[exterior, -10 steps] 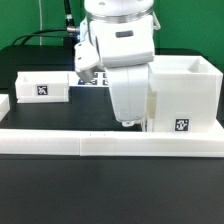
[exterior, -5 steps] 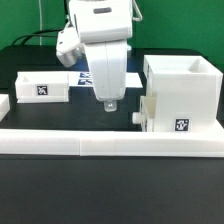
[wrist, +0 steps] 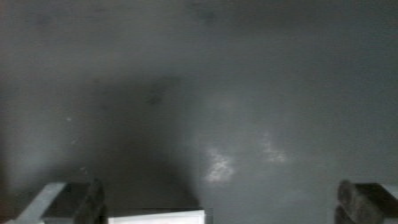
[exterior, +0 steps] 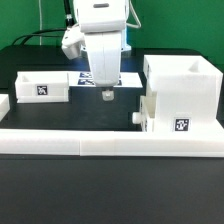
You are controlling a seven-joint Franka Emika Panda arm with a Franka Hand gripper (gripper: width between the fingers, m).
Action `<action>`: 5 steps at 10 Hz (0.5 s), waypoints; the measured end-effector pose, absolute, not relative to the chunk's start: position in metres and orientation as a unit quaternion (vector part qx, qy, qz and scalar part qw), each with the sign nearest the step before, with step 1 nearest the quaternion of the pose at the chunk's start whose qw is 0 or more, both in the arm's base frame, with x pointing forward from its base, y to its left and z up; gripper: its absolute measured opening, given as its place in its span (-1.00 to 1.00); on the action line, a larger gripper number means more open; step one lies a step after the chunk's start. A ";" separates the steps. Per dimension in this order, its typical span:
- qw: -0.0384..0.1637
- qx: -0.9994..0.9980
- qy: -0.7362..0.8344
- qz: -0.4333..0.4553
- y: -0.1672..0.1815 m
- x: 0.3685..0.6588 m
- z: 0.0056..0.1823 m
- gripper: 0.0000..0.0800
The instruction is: Assemble drawer
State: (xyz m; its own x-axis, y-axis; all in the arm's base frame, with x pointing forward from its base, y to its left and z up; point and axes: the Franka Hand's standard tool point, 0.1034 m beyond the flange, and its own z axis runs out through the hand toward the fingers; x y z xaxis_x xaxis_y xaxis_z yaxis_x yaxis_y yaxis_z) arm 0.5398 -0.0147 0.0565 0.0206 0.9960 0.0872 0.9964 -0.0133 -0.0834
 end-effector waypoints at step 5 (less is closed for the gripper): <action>0.049 -0.821 -0.569 -0.004 -0.021 0.537 0.056 0.62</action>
Offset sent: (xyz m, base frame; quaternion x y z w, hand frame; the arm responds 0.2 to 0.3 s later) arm 0.0000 0.0000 0.0000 0.0000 0.0000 0.2571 0.9664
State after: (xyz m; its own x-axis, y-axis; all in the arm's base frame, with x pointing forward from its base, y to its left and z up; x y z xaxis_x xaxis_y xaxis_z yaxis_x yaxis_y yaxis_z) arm 0.5369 -0.0214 0.0560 0.3520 0.9339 0.0624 0.9346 -0.3472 -0.0770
